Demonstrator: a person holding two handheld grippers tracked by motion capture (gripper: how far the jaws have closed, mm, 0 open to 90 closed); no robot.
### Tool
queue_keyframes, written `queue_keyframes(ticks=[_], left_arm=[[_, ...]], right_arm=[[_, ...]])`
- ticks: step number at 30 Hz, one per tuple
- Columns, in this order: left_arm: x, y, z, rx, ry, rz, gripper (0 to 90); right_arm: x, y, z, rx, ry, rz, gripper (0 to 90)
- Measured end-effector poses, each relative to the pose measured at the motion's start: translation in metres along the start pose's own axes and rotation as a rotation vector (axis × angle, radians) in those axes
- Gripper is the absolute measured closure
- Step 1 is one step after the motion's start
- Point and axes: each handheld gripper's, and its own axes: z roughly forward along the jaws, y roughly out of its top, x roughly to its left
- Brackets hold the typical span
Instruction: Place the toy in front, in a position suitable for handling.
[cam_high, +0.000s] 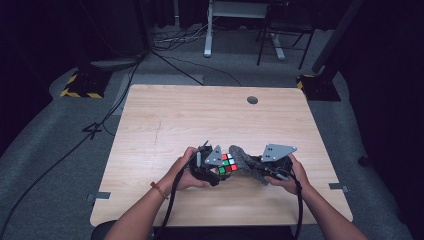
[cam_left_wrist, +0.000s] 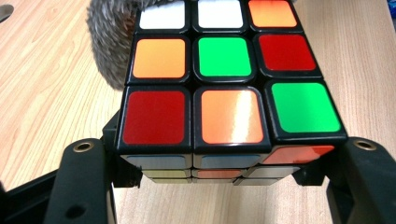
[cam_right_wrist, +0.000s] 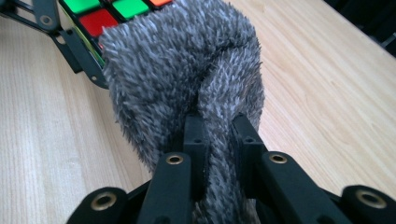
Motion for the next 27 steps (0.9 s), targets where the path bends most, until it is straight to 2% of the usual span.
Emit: queue_keyframes(ticks=[2, 4, 6, 7, 10, 12, 14, 17, 20, 24, 26, 27], left_arm=[[0.000, 0.000, 0.001, -0.001, -0.001, 0.004, 34.0], [-0.003, 0.002, 0.006, 0.009, -0.025, 0.010, 34.0], [-0.006, 0.003, 0.009, 0.013, -0.032, 0.017, 34.0], [-0.007, 0.004, 0.012, 0.018, -0.036, 0.028, 34.0], [-0.013, 0.009, 0.020, 0.038, -0.054, 0.046, 34.0], [-0.014, 0.008, 0.022, 0.047, -0.054, 0.048, 34.0], [-0.013, 0.007, 0.022, 0.046, -0.053, 0.047, 34.0], [-0.012, 0.007, 0.019, 0.041, -0.047, 0.043, 34.0], [-0.008, 0.006, 0.013, 0.019, -0.035, 0.025, 34.0], [-0.005, 0.004, 0.005, -0.009, -0.024, 0.004, 34.0], [-0.004, 0.003, 0.002, -0.018, -0.018, 0.002, 34.0], [-0.004, 0.003, 0.002, -0.018, -0.018, 0.002, 34.0]], right_arm=[[0.001, 0.001, -0.002, -0.015, -0.002, 0.002, 79.7], [0.004, 0.008, -0.007, -0.050, -0.010, -0.013, 79.7], [0.006, 0.010, -0.008, -0.063, -0.010, -0.016, 79.7], [0.011, 0.014, -0.008, -0.068, -0.022, -0.038, 79.7], [0.017, 0.018, -0.005, -0.071, -0.016, -0.063, 79.7], [0.023, 0.022, -0.003, -0.051, -0.043, -0.103, 79.7], [0.026, 0.022, -0.003, -0.062, -0.032, -0.105, 79.7], [0.028, 0.023, -0.003, -0.048, -0.037, -0.120, 79.7], [0.019, 0.018, -0.004, -0.040, -0.040, -0.092, 79.7], [0.005, 0.004, -0.003, -0.018, -0.027, -0.020, 79.7], [0.002, -0.002, 0.001, -0.013, 0.003, 0.010, 79.7], [0.002, -0.002, 0.001, -0.013, 0.003, 0.010, 79.7]])
